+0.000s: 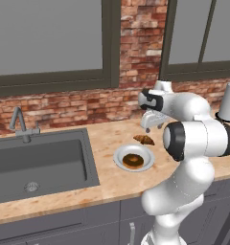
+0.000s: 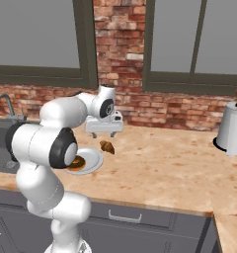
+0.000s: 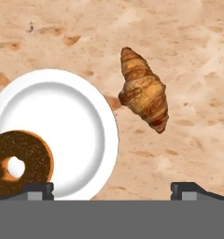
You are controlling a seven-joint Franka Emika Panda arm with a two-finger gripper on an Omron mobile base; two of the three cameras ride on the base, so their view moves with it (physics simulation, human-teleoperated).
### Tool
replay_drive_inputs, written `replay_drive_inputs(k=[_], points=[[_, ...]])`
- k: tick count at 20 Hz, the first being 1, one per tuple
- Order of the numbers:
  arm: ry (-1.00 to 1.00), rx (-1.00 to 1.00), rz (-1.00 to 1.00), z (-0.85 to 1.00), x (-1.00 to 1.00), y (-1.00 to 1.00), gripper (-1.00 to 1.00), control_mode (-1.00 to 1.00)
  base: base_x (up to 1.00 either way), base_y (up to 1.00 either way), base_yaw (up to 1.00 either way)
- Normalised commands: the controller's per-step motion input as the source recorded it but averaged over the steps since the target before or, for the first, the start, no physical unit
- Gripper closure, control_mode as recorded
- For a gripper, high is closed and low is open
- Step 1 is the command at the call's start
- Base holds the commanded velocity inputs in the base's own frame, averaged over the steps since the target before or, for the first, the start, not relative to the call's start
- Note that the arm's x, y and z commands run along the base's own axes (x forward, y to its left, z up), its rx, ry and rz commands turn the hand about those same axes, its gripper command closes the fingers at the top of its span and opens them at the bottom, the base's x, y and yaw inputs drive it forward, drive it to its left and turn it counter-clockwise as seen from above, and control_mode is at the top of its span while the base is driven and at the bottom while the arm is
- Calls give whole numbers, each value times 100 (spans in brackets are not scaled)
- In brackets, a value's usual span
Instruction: Place the pastries on the plates.
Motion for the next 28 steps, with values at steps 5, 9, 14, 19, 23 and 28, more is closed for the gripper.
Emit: replay_drive_inputs(k=[5,9,14,19,23,28], points=[[0,0,6,-15,2,0,-100,-100,0,0,0],[0,0,5,-32,10,0,-100,-100,0,0,0],[0,0,5,-29,13,0,-100,-100,0,0,0],[-1,0,3,-15,10,0,-100,-100,0,0,0],[-5,0,1,-8,15,0,-100,-100,0,0,0],[-5,-2,1,-17,11,1,-100,-100,0,0,0]])
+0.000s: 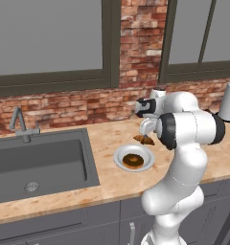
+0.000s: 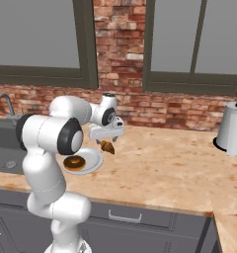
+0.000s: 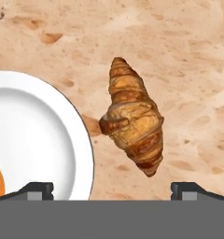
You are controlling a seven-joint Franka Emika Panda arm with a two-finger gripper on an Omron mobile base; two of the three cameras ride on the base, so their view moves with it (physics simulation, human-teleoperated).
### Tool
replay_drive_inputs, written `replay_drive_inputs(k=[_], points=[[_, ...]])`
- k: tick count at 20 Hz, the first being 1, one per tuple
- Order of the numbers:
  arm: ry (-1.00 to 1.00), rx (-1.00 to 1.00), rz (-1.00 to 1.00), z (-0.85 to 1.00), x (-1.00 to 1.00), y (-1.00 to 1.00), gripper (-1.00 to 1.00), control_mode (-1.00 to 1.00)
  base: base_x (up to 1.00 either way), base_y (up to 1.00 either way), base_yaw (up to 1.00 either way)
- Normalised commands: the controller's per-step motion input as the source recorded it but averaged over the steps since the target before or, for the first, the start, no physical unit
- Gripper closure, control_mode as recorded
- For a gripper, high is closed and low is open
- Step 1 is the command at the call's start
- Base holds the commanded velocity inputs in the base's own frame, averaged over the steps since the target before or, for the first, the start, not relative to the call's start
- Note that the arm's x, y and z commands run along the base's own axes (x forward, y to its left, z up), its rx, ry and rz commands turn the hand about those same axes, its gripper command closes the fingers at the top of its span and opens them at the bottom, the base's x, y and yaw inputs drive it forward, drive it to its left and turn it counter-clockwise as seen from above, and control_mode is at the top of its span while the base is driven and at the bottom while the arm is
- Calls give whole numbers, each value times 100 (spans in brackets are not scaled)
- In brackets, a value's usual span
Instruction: Place the pastries on the plates.
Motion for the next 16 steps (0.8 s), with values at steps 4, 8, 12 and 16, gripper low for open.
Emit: replay_drive_inputs(k=[4,8,12,16], points=[[-3,-1,2,-13,15,0,-100,-100,0,0,0],[-3,0,2,-11,19,0,-100,-100,0,0,0],[-1,0,2,-12,18,0,-100,-100,0,0,0],[0,0,3,-13,10,0,-100,-100,0,0,0]])
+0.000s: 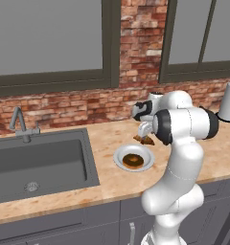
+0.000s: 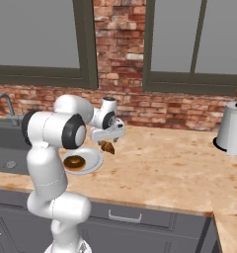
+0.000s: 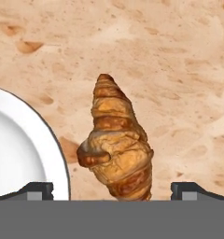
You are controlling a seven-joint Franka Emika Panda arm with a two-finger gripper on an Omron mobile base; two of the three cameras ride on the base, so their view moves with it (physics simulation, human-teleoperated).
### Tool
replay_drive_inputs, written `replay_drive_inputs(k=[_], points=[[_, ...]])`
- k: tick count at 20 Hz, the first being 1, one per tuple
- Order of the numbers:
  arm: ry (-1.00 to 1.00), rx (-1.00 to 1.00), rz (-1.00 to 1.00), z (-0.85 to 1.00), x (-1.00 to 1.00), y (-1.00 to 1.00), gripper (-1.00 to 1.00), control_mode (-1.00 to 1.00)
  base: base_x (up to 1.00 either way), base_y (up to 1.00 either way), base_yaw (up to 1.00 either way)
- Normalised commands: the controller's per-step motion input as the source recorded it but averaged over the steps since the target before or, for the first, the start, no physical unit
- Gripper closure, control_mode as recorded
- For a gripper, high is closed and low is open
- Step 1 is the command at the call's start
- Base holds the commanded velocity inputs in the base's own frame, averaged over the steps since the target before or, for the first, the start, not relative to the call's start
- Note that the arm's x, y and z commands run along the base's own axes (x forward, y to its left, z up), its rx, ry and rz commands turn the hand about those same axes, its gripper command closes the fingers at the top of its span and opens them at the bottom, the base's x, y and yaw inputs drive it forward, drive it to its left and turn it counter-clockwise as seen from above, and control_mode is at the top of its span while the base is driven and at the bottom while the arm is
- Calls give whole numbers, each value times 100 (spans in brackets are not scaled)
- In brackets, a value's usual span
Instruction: Place the pastries on the plates.
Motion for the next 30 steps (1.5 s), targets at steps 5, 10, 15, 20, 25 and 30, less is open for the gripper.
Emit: replay_drive_inputs(k=[5,10,15,20,25,30], points=[[0,0,4,-12,4,0,-100,-100,0,0,0],[0,0,5,-9,0,0,-100,-100,0,0,0],[0,0,5,-7,0,0,-100,-100,0,0,0],[0,0,5,-9,0,0,-100,-100,0,0,0],[0,0,3,-16,0,0,-100,-100,0,0,0],[0,0,1,-6,0,0,-100,-100,0,0,0]])
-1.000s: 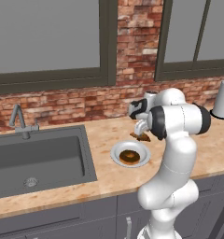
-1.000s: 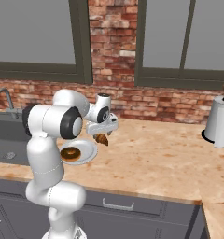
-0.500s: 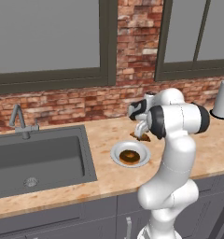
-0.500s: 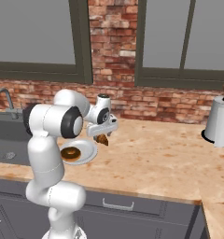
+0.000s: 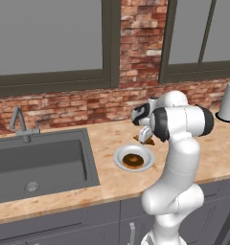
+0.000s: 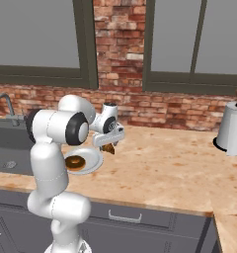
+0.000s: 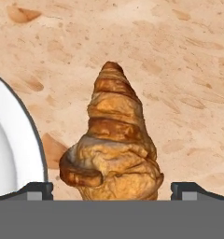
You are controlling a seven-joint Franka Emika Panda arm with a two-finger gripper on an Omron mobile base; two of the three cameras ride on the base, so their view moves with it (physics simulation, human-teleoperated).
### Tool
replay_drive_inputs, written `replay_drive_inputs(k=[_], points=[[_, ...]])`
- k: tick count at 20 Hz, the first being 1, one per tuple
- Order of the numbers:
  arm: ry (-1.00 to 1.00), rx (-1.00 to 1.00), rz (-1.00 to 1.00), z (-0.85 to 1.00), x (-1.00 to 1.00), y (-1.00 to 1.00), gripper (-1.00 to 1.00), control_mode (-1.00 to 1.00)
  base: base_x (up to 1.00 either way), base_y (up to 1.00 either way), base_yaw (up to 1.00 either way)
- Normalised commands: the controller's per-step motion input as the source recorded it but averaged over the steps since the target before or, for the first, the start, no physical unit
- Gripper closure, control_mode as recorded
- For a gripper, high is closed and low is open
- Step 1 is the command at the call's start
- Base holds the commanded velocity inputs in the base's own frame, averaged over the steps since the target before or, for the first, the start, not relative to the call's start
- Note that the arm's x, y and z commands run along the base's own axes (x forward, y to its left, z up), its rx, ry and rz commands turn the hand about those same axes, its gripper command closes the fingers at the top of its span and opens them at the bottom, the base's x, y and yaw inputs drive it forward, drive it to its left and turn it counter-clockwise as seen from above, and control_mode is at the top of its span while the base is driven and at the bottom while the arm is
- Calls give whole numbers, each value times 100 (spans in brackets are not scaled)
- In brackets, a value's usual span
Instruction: Place the pastries on the plates.
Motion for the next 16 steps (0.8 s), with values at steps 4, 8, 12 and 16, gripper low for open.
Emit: replay_drive_inputs(k=[4,8,12,16], points=[[0,0,1,-3,0,0,-100,-100,0,0,0],[0,0,1,-6,0,0,-100,-100,0,0,0],[0,0,1,-9,0,0,-100,-100,0,0,0],[0,0,1,-15,0,0,-100,-100,0,0,0]])
